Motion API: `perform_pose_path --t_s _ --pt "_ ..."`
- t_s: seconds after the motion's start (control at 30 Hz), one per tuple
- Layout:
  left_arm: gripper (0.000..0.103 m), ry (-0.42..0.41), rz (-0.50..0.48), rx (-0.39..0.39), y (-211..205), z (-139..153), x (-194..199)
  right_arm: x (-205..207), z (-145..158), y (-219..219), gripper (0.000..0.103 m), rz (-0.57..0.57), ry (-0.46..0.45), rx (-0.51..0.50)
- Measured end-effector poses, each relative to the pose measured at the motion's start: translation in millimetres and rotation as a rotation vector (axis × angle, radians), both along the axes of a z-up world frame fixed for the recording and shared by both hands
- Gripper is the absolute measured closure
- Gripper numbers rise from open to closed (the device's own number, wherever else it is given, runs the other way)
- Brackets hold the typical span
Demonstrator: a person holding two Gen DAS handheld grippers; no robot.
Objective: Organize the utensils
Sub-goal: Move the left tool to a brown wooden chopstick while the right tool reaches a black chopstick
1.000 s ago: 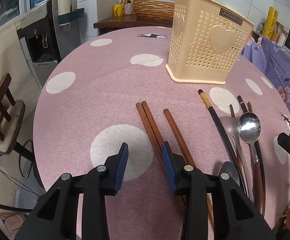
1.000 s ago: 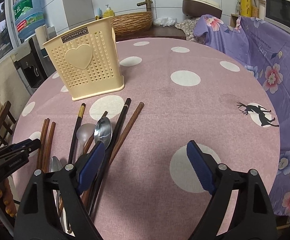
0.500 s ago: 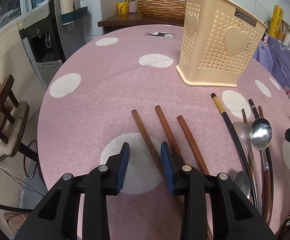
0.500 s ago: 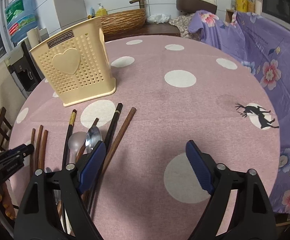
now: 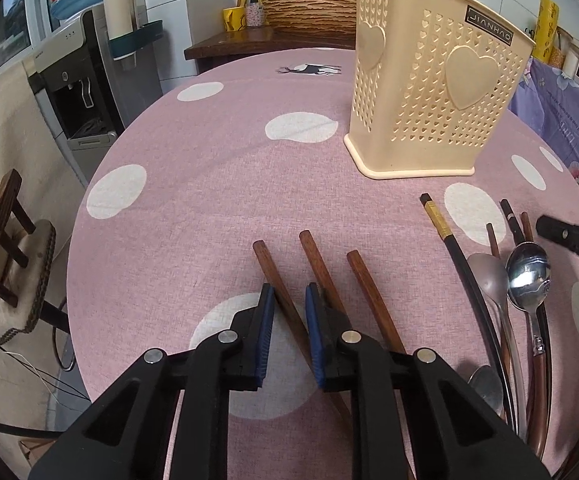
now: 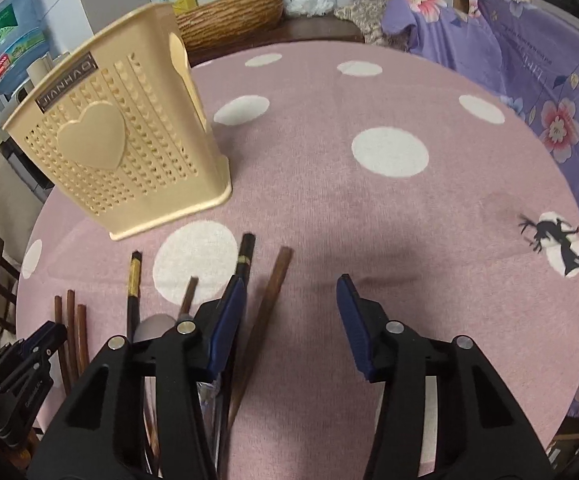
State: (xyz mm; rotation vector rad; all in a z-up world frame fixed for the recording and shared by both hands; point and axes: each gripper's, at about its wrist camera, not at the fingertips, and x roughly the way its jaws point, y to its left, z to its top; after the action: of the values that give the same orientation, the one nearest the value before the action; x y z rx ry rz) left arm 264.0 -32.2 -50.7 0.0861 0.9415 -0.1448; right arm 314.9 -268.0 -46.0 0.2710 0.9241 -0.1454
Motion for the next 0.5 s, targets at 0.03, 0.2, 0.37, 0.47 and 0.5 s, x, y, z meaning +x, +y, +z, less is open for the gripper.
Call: perform_pose_path --t_s 0.03,0.2,0.37,0.47,0.5 --pt "0.086 -0.001 -0.001 0.002 0 0 0 3 2 2 0.058 0.018 0.000 0.009" --pt "0.087 0.004 -0.003 -0.001 0 0 1 24 0 13 0.070 0.080 0.059 0.045" --pt "0.088 0.011 -0.006 -0.003 0 0 3 35 -12 15 0.073 0.086 0.117 0.067" --pt "0.088 0.012 -0.011 0.005 -1 0 5 39 -16 16 0.075 0.080 0.136 0.049" --pt "0.088 0.013 -0.010 0.004 -2 0 6 39 -17 16 0.076 0.077 0.134 0.042"
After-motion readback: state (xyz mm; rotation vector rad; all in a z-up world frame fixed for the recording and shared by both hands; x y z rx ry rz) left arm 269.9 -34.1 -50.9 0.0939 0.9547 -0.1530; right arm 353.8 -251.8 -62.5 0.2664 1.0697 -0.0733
